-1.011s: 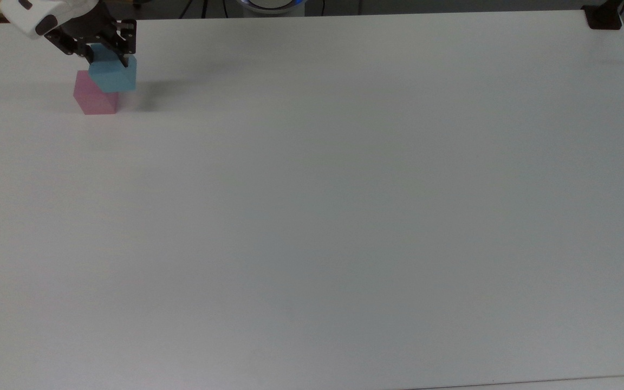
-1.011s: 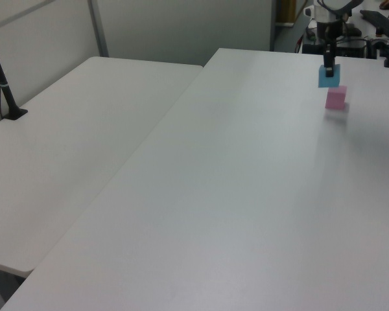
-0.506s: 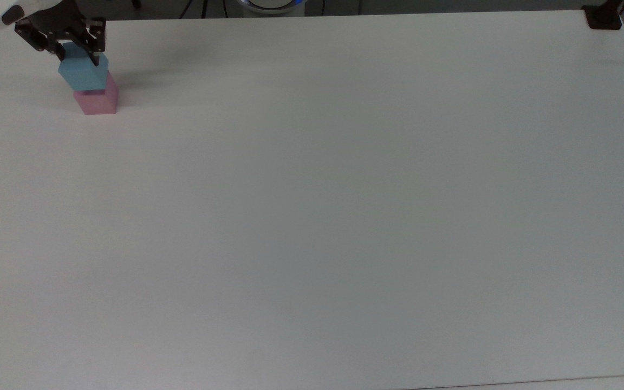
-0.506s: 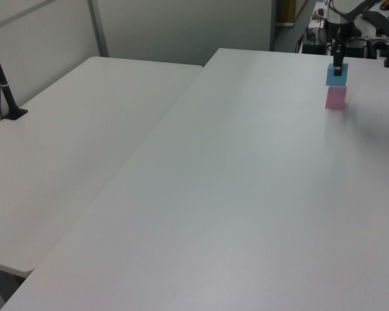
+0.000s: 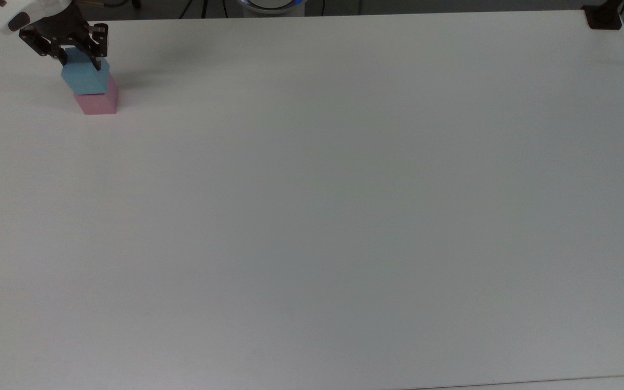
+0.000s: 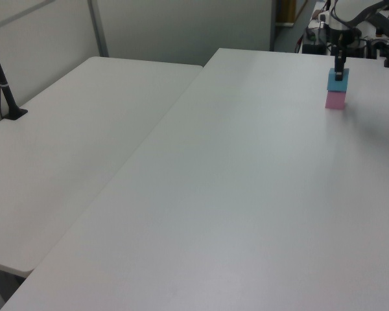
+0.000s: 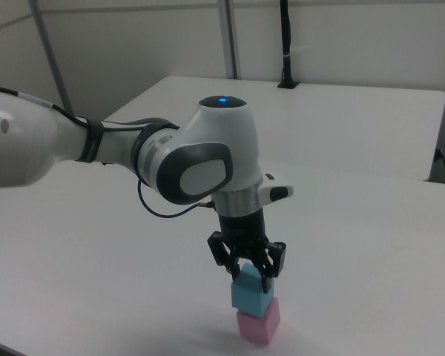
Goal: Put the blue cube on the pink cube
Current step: 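Open the gripper and raise it away from the stacked cubes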
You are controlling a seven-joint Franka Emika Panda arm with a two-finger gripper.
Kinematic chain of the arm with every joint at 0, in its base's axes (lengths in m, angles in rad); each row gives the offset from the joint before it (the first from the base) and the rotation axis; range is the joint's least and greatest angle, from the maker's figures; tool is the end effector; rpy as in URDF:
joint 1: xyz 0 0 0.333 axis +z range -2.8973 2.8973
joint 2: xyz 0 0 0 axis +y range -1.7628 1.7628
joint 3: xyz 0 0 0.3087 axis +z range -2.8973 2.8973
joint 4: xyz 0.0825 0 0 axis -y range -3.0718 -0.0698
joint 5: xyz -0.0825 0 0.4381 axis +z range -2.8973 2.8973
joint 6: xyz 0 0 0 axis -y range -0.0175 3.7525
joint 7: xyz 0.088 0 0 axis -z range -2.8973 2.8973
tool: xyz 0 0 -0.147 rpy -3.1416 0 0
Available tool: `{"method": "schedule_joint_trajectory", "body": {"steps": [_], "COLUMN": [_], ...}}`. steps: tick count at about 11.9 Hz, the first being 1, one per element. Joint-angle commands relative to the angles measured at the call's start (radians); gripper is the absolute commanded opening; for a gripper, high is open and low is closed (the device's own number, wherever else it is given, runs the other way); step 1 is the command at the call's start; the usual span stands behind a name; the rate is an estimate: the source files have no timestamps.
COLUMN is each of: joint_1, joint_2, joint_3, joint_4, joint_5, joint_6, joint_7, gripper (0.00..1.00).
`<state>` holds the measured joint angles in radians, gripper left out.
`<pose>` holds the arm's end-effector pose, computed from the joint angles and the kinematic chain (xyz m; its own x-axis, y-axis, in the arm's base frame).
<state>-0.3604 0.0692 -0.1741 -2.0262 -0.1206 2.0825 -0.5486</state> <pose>0.5204 -0.3195 0.3404 0.9948 0.0706 -0.0739 0.0772 -0.9929 0.0909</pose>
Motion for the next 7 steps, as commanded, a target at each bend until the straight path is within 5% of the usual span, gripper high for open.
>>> {"method": "schedule_joint_trajectory", "body": {"steps": [1,5,7], "joint_1": [-0.020,-0.025,-0.015], "joint_2": [-0.017,-0.029,-0.051], "joint_3": [0.004,0.004,0.005], "joint_4": [-0.023,0.001,0.091], "joint_5": [-0.022,-0.016,0.012], "joint_6": [0.031,0.015,-0.118], "joint_7": [-0.019,-0.004,0.018], "gripper": [0.96,1.00,1.00]}}
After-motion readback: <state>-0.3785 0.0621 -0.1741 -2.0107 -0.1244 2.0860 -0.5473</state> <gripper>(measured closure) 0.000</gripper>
